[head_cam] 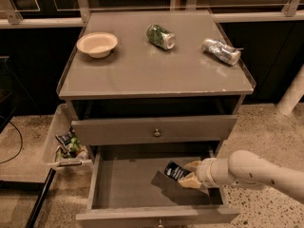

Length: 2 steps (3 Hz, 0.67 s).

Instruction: Place rxbar blueberry into middle drawer

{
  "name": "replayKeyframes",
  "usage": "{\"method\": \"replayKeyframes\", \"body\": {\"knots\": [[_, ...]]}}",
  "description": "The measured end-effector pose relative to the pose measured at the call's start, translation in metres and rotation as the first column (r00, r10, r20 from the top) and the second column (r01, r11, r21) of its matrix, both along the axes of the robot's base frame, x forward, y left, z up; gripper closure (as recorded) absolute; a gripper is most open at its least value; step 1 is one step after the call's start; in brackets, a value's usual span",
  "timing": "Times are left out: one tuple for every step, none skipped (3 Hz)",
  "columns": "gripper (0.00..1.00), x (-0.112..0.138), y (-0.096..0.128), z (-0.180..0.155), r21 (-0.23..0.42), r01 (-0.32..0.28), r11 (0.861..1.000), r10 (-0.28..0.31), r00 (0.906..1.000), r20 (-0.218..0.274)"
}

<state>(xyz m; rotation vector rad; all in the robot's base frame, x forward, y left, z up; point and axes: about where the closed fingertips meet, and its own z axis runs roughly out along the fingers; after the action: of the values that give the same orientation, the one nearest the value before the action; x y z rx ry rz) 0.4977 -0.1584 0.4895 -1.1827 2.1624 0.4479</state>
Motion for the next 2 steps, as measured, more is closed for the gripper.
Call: {"method": "replayKeyframes", "body": {"knots": [[1.0,0.0,0.0,0.0,0.0,0.0,1.0,0.0,1.0,0.0],[1.0,0.0024,-0.0022,-0.0049,-0.012,0.03,0.999,-0.03,0.9995,0.014]]}}
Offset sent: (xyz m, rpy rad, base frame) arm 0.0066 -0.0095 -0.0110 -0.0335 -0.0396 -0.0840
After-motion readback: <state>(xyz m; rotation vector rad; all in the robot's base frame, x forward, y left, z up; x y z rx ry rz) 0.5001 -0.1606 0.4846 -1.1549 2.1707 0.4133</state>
